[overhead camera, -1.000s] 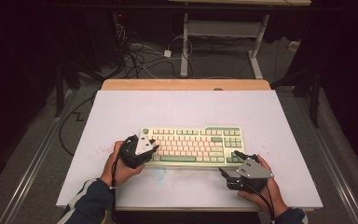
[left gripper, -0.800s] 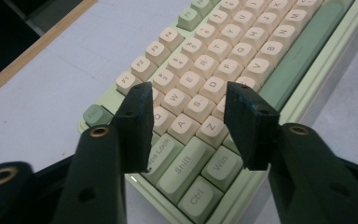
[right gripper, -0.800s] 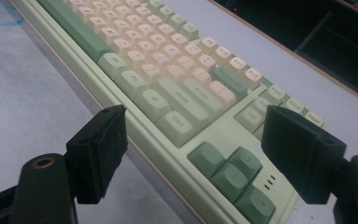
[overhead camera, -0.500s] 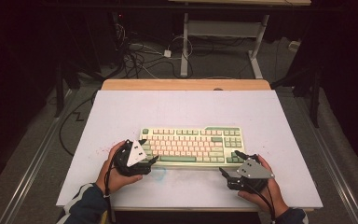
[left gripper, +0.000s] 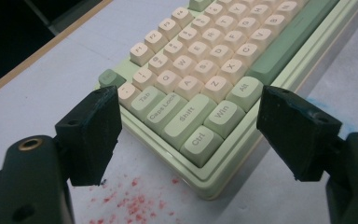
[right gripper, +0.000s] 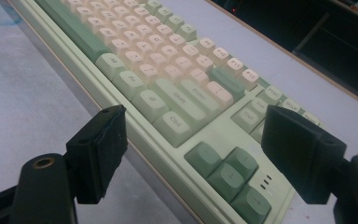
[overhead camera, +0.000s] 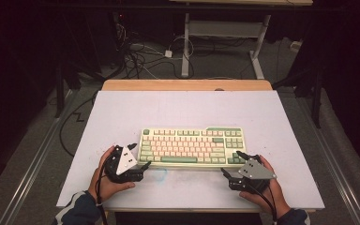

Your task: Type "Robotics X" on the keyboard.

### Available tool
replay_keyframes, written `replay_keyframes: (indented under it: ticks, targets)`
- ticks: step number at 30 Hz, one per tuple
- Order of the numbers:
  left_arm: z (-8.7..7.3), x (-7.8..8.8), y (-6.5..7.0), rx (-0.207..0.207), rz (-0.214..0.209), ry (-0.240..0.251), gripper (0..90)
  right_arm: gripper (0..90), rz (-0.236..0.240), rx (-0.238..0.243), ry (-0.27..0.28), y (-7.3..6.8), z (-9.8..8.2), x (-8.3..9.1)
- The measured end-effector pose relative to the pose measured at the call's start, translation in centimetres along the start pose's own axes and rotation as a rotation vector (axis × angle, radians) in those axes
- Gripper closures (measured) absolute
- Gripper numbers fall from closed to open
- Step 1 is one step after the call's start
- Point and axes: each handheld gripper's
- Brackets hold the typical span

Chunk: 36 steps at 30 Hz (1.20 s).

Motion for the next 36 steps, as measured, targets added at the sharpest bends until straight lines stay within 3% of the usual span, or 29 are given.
replay_keyframes:
  ticks: [10, 14, 18, 21, 30, 36]
  targets:
    - [0.4, 0.2, -0.2, 0.008, -0.009, -0.023, 32.0, 23.4, 0.001, 0.003, -0.003, 0.0, 0.0, 0.0]
    - [0.6, 0.3, 0.0, 0.003, -0.047, -0.043, 46.9, 23.4, 0.003, 0.005, -0.006, -0.1, 0.0, -0.1]
    - [1.2, 0.5, 0.4, 0.026, -0.096, -0.055, 73.5, 23.4, 0.003, 0.004, -0.005, -0.1, 0.0, -0.1]
    - [1.8, 0.0, 0.9, 0.048, -0.117, -0.071, 87.3, 23.4, 0.004, 0.003, -0.008, -0.1, 0.0, -0.2]
    - [2.4, -2.5, 3.1, 0.027, -0.124, -0.119, 87.6, 23.4, 0.008, 0.007, -0.017, -0.2, -0.1, -0.4]
    - [2.2, -3.6, 4.6, 0.007, -0.156, -0.149, 87.5, 23.5, 0.007, 0.005, -0.018, -0.1, -0.1, -0.4]
Point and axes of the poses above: each handheld gripper's, and its own axes: x roughly backward along the jaws, z roughly out of its top, y roughly to its right, and after that the axes turned 8 degrees about z, right-handed
